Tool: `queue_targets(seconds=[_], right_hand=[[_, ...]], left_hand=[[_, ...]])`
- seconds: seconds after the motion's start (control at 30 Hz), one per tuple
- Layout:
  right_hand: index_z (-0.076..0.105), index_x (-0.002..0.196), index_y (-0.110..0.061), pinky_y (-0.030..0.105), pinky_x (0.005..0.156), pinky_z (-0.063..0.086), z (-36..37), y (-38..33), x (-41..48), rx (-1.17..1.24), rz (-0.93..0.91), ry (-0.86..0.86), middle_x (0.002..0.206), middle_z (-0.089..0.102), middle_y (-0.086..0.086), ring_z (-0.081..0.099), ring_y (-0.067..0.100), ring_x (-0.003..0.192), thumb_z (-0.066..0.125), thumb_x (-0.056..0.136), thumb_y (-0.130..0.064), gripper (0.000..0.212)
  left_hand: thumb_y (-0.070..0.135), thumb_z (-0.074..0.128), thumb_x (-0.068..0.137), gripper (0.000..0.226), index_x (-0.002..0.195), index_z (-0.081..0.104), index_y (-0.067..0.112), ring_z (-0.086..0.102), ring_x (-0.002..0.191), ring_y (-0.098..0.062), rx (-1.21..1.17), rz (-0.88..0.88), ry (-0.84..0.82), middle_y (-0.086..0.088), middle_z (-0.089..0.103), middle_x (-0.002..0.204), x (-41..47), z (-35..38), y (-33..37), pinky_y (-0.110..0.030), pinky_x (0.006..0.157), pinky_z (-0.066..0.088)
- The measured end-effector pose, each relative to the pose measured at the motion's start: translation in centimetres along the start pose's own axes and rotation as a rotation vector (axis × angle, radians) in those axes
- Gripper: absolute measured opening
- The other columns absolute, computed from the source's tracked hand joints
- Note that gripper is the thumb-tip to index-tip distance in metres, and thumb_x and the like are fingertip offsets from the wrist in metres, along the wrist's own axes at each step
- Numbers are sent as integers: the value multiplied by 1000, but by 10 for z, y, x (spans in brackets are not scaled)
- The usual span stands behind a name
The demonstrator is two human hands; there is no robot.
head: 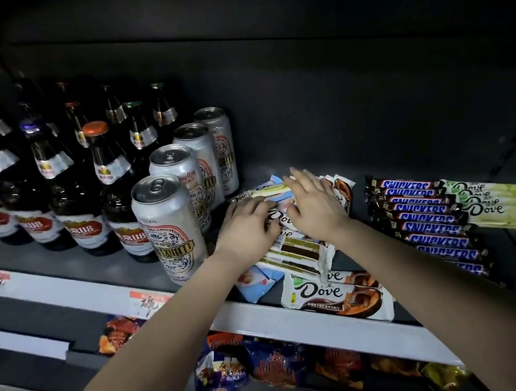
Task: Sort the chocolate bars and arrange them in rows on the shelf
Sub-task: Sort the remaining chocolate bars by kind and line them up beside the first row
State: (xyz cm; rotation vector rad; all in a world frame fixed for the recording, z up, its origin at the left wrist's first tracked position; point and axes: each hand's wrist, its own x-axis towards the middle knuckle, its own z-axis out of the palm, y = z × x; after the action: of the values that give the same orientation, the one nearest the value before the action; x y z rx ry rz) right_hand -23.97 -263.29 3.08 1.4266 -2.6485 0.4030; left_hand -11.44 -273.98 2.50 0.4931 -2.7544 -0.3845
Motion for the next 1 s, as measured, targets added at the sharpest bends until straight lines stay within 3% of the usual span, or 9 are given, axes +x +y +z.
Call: queue_targets(seconds=[0.13, 0.3, 0.53, 0.7, 0.83, 0.93, 1.0], right_hand=[[10, 149, -17, 51, 115, -2, 4, 4, 5, 10, 103, -133, 157, 9, 3, -3, 22, 144, 30, 96, -38, 61], [17, 148, -11, 53, 115, -2, 2, 1, 3, -4, 123, -85, 151, 21, 5, 8, 22, 143, 32, 95, -39, 61], [45, 126, -8, 50, 111, 17, 0, -2, -2, -42, 110, 55, 128, 40, 12, 35, 28, 123, 38, 95, -39, 44], [46, 111, -11, 42, 102, 31, -3, -4, -7, 88, 167, 74, 112, 59, 12, 50, 30, 108, 44, 97, -30, 24], [47, 116, -11, 36, 96, 34, -12, -7, -17, 94, 131, 103, 115, 59, 12, 48, 28, 110, 53, 93, -23, 27], [40, 131, -15, 37, 86, 45, -18, -6, -23, 75, 157, 38, 120, 58, 12, 53, 29, 109, 54, 92, -23, 42], [35, 140, -17, 37, 91, 48, -25, -3, -26, 54, 130, 8, 131, 52, 11, 53, 29, 115, 54, 91, -21, 53]], left_hand=[[32, 42, 94, 42, 133, 47, 20, 31, 135, -20, -15, 9, 25, -2, 43, 143, 1, 2, -1, -34, 116, 10], [32, 41, 94, 42, 135, 44, 23, 30, 135, -20, -32, -19, -10, 0, 41, 144, 2, 2, 0, -36, 115, 12], [33, 39, 95, 41, 135, 42, 25, 29, 135, -18, -52, -47, -37, 2, 40, 144, 0, 0, 2, -37, 114, 15], [34, 38, 96, 42, 137, 40, 26, 31, 134, -20, -34, -53, -51, 2, 40, 145, -2, -3, 4, -37, 114, 18], [35, 39, 95, 44, 138, 35, 24, 30, 135, -21, -24, -59, -14, 0, 35, 147, -3, -6, 8, -39, 113, 18], [35, 40, 95, 51, 143, 27, 20, 18, 142, -22, 45, -63, 28, -3, 25, 153, -4, -6, 11, -41, 116, 12], [35, 40, 95, 56, 145, 23, 17, 13, 144, -23, 69, -66, 51, -4, 19, 155, -5, -6, 13, -42, 116, 12]])
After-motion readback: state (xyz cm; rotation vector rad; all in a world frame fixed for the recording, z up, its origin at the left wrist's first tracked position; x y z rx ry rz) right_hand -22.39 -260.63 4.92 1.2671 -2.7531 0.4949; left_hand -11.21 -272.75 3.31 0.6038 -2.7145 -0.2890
